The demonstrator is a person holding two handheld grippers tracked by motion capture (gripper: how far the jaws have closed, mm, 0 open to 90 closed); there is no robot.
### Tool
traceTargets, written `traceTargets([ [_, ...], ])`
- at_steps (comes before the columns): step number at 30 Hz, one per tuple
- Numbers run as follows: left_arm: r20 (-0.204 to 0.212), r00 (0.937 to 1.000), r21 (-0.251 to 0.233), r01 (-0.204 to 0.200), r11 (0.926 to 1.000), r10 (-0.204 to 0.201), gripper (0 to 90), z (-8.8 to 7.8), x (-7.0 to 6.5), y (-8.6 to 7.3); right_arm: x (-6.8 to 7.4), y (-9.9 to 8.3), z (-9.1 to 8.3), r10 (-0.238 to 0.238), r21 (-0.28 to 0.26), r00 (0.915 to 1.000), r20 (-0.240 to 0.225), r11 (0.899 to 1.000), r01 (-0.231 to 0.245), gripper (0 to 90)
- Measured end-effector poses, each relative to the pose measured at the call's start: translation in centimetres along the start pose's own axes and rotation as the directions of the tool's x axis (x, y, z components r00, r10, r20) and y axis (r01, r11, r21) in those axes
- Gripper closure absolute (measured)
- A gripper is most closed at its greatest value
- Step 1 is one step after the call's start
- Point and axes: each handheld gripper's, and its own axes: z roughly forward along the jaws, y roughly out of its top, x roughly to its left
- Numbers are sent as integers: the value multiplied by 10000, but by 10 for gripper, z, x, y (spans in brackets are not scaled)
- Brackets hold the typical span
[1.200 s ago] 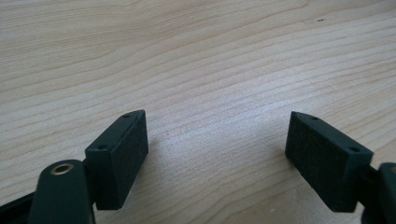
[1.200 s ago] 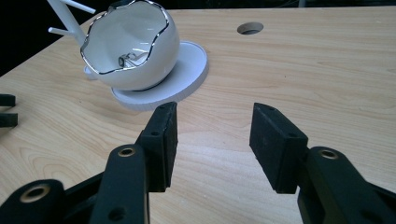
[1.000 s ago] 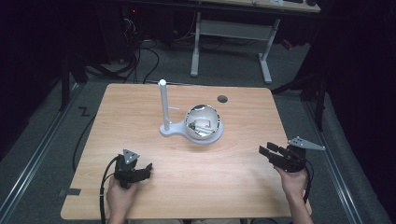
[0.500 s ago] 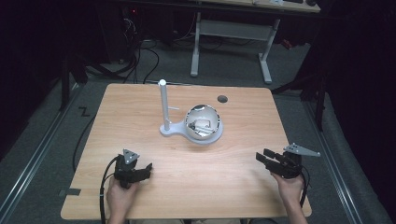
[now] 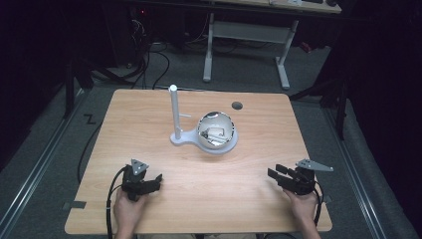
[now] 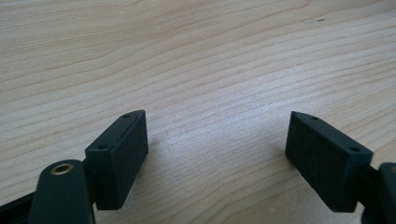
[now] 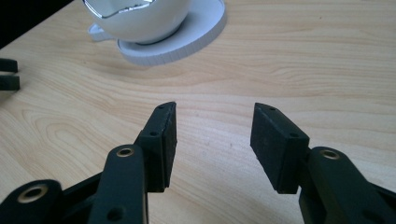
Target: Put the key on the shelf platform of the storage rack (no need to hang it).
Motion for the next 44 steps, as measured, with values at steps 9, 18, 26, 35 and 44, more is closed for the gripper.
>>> traceTargets([
  [9, -1, 10000, -5, 3, 10000, -3, 215, 0, 0, 0, 8, -11, 13, -385, 330, 9992, 105, 9987, 381, 495],
  [18, 0, 10000, -3, 2, 10000, -2, 215, 0, 0, 0, 18, -21, 24, -761, 679, 9967, 280, 9949, 741, 485],
  [26, 3, 10000, -2, 2, 10000, -2, 215, 0, 0, 0, 25, -25, 29, -1116, 943, 9926, 472, 9898, 1068, 461],
  [35, 14, 10000, 0, 1, 10000, -1, 215, 0, 0, 0, 38, -25, 37, -2516, 1729, 9615, 1110, 9576, 2306, 415],
  [44, 11, 10000, -5, 11, 10000, -11, 216, 0, 0, 0, 38, -25, 37, -2500, 1740, 9623, 1069, 9576, 2294, 406],
])
